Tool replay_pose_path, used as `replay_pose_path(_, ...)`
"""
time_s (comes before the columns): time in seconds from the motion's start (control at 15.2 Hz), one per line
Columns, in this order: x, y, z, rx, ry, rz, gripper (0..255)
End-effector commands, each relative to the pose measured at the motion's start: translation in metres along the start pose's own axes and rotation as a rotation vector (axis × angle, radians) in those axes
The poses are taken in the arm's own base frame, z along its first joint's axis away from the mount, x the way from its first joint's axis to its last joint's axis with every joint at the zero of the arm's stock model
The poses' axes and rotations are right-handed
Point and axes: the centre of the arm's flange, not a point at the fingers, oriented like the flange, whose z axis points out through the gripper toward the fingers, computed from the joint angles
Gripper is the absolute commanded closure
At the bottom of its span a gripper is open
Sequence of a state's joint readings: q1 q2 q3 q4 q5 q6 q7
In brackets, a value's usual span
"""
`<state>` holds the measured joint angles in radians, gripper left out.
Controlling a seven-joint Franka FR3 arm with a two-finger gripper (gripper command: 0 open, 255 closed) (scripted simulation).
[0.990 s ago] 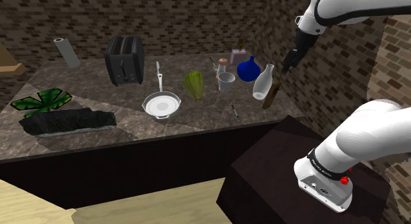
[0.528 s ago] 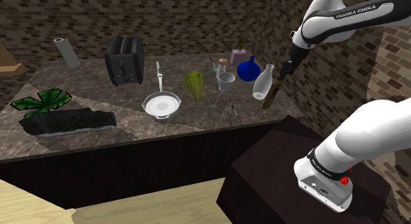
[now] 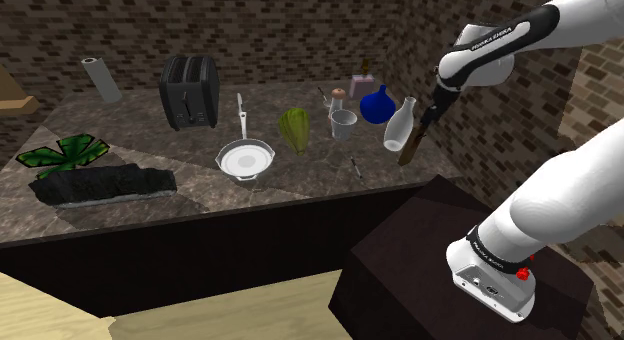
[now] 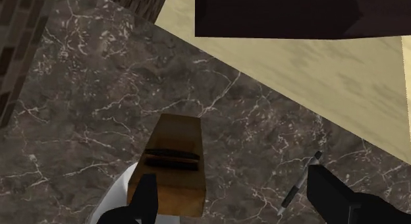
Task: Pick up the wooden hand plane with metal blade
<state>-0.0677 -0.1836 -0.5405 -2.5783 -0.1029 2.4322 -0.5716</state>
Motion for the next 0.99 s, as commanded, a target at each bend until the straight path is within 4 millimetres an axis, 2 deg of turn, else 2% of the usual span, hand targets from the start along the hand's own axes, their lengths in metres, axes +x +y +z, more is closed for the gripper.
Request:
replay_pose_path(0.0,0.007,0.018,0.017,-0.009,0.002,-0.003,0)
replay_pose_path(0.2,0.014,0.041,0.044,-0.018,0.004,-0.006,0)
replay_pose_path(0.66,0.013,0.042,0.081,-0.018,0.004,-0.006,0)
replay_pose_path(0.79,0.013,0.042,0.084,-0.018,0.004,-0.006,0)
replay_pose_path(0.86,0.012,0.042,0.085,-0.018,0.004,-0.006,255)
replay_pose_path(0.92,0.012,0.042,0.085,-0.018,0.004,-0.006,255)
